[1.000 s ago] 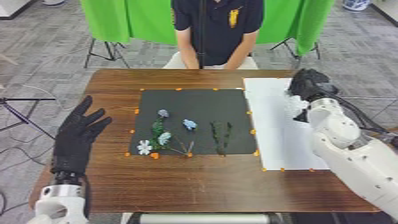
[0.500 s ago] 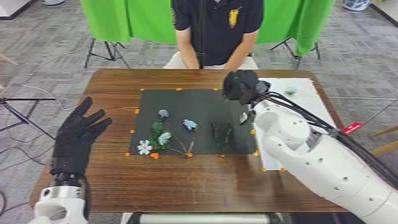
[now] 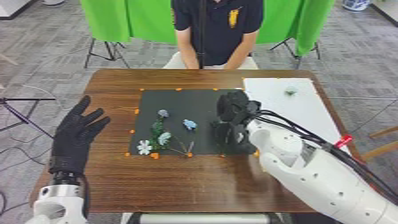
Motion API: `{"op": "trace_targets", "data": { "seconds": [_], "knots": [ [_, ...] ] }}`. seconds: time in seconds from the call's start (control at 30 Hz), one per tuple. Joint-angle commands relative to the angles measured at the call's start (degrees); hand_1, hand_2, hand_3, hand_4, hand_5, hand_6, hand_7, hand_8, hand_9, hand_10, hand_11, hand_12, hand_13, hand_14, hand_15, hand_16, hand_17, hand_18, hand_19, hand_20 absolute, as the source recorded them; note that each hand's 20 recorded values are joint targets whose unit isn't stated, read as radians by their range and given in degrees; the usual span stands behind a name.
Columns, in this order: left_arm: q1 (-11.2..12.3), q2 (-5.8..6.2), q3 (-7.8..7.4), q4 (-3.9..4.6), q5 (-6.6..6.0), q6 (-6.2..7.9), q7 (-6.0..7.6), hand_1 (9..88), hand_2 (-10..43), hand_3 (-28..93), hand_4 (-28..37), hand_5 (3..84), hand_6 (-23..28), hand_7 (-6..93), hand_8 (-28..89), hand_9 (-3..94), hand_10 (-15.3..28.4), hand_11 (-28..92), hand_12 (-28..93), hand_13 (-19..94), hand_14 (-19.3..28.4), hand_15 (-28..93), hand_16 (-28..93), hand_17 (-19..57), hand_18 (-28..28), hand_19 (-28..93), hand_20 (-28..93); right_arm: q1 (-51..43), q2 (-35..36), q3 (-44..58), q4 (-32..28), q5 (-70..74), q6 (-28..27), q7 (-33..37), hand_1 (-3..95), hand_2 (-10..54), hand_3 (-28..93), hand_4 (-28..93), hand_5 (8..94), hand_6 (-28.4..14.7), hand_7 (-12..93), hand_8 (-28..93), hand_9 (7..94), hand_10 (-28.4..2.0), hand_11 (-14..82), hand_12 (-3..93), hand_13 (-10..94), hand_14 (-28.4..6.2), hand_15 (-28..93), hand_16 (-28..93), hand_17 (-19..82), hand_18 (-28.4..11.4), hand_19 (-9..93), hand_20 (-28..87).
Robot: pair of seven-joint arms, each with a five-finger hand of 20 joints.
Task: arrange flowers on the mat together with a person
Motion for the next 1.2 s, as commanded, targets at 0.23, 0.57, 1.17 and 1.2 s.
{"op": "trace_targets", "data": {
  "seconds": [0.23,0.57,1.17,1.2],
  "knots": [
    [0.46,0.11,0.42,0.02,-0.29,0.56,0.21,23.0,3.6,81,-26.3,33.7,2.0,14.6,-11,37.1,17.1,21,9,28,25.3,41,-7,-8.1,23.5,50,16,-0.6,-0.85,-0.06,-1.41,-3.02,-0.81,0.41,44.6,-9.5,74,-28,61.1,4.4,20,-14,69.9,-9.9,31.6,25.8,66,-6.3,63,18,24,-15.3,73,29],
    [1.68,0.1,-0.33,-0.42,-0.13,0.68,-0.36,23.2,3.5,81,-26.1,33.8,2.1,14.5,-11,37.2,17.1,21,9,28,25.2,41,-7,-8.2,23.5,50,16,-1.16,0.52,0.23,-4.72,-3.21,-0.05,0.61,40.3,-9.5,76,-28,57.1,3.1,18,-14,65.9,-11.6,45.6,22.3,64,-7.5,76,20,24,-16.4,75,30],
    [3.09,0.33,-1.59,-0.7,-0.18,0.9,0.25,23.2,3.5,82,-26.0,33.8,2.0,14.7,-11,37.1,17.1,21,9,28,25.3,41,-7,-8.4,23.1,49,16,-20.34,1.92,30.62,-20.53,41.07,4.47,1.16,23.5,2.3,75,-26,52.0,0.4,15,-12,60.9,-14.8,30.4,15.8,58,-13.1,61,13,18,-19.1,64,24],
    [3.39,0.53,-1.54,-0.81,-0.23,1.13,0.58,23.2,3.5,81,-26.1,33.8,1.9,14.7,-11,37.1,17.1,21,9,28,25.3,41,-7,-8.5,23.1,48,16,-22.71,0.63,34.67,-21.58,46.86,2.76,1.89,22.9,2.9,75,-26,51.3,0.1,15,-12,59.8,-14.9,28.6,15.6,56,-13.6,59,12,17,-19.2,63,22]
  ]
}}
